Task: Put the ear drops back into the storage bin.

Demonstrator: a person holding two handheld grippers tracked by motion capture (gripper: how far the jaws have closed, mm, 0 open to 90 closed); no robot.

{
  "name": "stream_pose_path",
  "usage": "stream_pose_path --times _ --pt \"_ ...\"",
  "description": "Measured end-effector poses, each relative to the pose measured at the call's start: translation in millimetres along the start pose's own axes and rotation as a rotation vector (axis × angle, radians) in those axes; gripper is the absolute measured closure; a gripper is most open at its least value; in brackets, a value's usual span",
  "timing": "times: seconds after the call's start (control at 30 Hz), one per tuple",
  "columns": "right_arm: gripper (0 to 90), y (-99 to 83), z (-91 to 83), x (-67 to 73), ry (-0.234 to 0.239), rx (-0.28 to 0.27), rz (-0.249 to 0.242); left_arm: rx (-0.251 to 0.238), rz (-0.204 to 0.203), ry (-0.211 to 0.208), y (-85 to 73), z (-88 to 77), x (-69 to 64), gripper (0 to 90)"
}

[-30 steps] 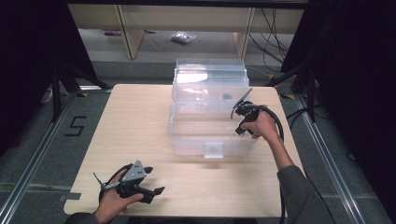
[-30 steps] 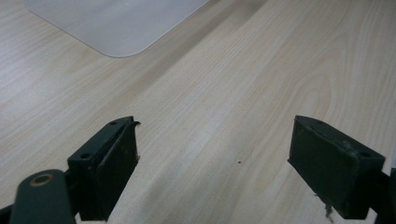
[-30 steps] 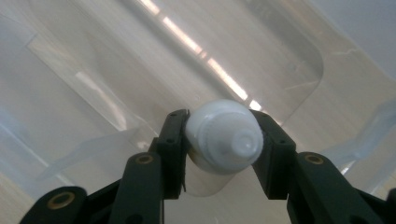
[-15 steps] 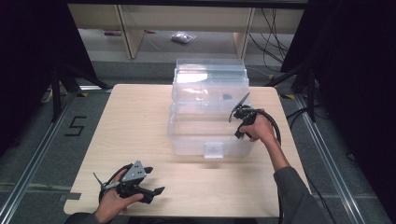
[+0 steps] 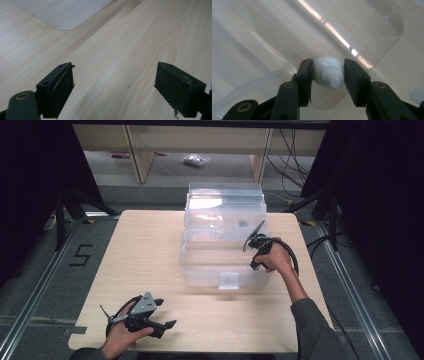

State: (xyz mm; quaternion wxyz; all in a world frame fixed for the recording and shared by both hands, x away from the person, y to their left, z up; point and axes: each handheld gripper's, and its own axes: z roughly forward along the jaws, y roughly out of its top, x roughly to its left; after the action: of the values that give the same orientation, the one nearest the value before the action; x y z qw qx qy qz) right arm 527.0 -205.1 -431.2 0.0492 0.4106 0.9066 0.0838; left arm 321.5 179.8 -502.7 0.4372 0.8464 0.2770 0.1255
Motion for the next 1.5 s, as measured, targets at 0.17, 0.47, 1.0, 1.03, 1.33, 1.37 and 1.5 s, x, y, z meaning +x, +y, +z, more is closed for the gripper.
stream_pose_path --times 0.17,0.47,1.0,1.03,1.33,1.37,1.5 --pt "55.7 -0.7 -1.0 0.9 0.017 0.006 0.014 -0.003 -0.01 -0.002 0.0 0.3 -0.9 14.8" --pt "38.4 1.1 -19.4 3.9 -0.017 -0.067 0.021 -0.001 -0.001 -0.001 0.0 0.1 0.2 14.8" --pt "29.4 -7.0 -50.0 15.2 -0.025 -0.222 0.016 -0.004 -0.008 -0.001 -0.1 0.2 -0.1 14.9" --pt "29.4 -7.2 -51.0 16.5 -0.024 -0.227 0.016 -0.001 -0.002 0.001 -0.1 0.0 0.2 14.9" --pt "27.6 -9.5 -57.6 24.0 -0.004 -0.266 -0.009 -0.001 -0.003 0.002 -0.1 0.0 0.2 14.8" --pt "27.4 -9.9 -58.1 24.2 -0.008 -0.27 -0.01 -0.001 -0.002 0.001 -0.1 0.0 0.3 14.8" --pt "27.2 -12.3 -62.0 26.0 -0.003 -0.272 -0.009 0.0 0.0 0.003 0.1 -0.1 0.1 14.8"
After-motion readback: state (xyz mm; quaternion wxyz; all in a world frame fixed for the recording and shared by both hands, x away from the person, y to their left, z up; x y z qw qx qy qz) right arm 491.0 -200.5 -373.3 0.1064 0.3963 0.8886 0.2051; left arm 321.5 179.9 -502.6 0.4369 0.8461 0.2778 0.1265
